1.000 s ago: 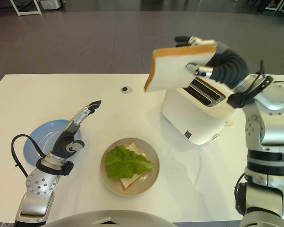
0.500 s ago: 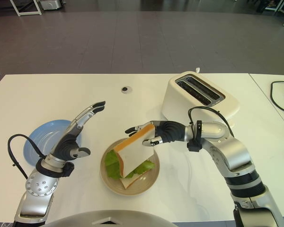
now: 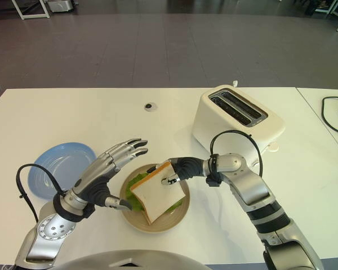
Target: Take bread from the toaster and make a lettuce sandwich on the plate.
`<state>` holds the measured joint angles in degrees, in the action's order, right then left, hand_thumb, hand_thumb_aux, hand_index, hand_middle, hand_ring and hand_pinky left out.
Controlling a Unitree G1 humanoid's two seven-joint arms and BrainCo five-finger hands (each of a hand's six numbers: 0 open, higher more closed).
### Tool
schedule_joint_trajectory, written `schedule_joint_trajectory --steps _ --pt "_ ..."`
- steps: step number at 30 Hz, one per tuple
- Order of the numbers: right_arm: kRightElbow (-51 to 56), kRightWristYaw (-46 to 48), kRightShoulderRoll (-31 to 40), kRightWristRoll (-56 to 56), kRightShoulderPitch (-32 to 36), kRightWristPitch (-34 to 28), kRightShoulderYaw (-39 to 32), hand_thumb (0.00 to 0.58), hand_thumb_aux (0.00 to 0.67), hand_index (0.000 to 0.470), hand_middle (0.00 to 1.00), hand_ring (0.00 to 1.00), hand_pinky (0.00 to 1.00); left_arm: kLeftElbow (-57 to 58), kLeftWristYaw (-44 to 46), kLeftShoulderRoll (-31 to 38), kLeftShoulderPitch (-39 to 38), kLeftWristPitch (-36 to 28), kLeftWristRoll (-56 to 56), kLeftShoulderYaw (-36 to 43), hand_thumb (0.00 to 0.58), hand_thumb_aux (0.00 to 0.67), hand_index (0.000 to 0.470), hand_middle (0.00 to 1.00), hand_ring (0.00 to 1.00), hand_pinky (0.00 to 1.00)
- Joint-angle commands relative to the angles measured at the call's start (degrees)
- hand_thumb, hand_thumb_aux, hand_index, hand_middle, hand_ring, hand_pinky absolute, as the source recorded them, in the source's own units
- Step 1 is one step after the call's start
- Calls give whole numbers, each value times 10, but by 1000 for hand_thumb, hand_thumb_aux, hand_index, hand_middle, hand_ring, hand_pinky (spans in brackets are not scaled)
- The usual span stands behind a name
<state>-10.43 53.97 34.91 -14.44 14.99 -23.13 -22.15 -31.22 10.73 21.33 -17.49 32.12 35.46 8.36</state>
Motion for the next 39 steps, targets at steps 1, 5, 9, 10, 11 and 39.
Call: schedule_joint_trajectory --steps 1,5,9,10,11,39 --pt "20 -12 -12 51 4 26 -24 580 670 470 0 0 0 -38 11 26 -27 30 85 14 0 0 0 0 0 0" --pt "43 -14 -24 72 2 42 -38 580 670 470 0 0 0 -62 8 57 -71 63 158 13 0 0 0 0 0 0" --pt "63 -17 -33 94 3 60 -48 580 670 470 0 0 0 -73 -9 76 -100 90 222 16 0 0 0 0 0 0" --pt "67 -18 -35 98 3 65 -49 580 670 470 0 0 0 -74 -17 80 -107 93 232 15 0 0 0 0 0 0" --pt "70 -19 -37 101 3 68 -48 580 670 470 0 0 0 -73 -25 84 -112 95 245 13 0 0 0 0 0 0" --pt "93 -189 -183 84 63 221 111 0 0 0 0 0 0 191 -64 167 -56 21 319 156 0 0 0 0 0 0"
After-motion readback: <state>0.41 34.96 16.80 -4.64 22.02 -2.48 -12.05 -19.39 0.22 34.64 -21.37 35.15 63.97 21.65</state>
